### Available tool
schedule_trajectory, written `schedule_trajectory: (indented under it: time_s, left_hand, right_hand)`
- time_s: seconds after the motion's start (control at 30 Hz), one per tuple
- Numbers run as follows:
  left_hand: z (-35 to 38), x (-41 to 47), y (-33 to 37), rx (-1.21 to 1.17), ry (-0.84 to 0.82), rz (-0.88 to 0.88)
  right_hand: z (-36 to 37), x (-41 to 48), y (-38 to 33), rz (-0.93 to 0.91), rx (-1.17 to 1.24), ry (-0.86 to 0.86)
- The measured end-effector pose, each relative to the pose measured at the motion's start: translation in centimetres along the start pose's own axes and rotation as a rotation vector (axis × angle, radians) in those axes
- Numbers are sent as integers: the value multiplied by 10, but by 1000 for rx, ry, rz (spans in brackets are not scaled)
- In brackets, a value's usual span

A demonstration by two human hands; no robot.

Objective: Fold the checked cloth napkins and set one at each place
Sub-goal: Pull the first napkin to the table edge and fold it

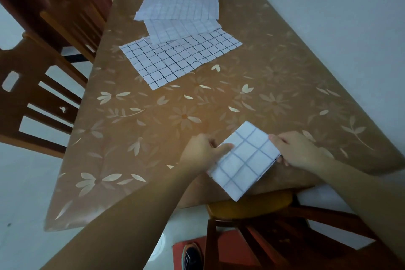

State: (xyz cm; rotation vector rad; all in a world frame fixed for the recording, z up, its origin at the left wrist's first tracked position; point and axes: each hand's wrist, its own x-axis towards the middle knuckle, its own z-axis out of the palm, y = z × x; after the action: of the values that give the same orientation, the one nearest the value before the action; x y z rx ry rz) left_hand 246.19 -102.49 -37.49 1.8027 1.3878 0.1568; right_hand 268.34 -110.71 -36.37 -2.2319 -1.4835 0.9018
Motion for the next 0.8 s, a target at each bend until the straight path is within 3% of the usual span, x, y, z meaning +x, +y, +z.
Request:
schedule_trajectory:
  time_s: [0.07, 0.17, 0.27, 0.37, 0.43, 0.57, 0.7, 0.8]
  left_hand:
    - [5, 1, -3, 197, 16, 59]
    - [22, 5, -18, 563, 63, 294]
    - [43, 5, -25, 720, -65, 478]
    - [62, 5, -28, 798, -162, 478]
    - [70, 5, -30, 824, -160, 453]
    - [80, 5, -33, 818, -109, 428]
    - [85, 5, -34, 809, -91, 420]
    - [84, 2, -35, 808, -87, 415]
  right_hand:
    - [13, 4, 8, 1, -19, 9]
    - [28, 15, 23, -24, -60, 53]
    - [37, 20, 37, -20, -124, 80]
    - [39, 18, 39, -44, -282, 231]
    - [42, 15, 37, -204, -451, 369]
    - [65, 14, 24, -463, -669, 221]
    - [77, 23, 20, -344, -735, 51]
    - [72, 27, 44, -195, -660, 29]
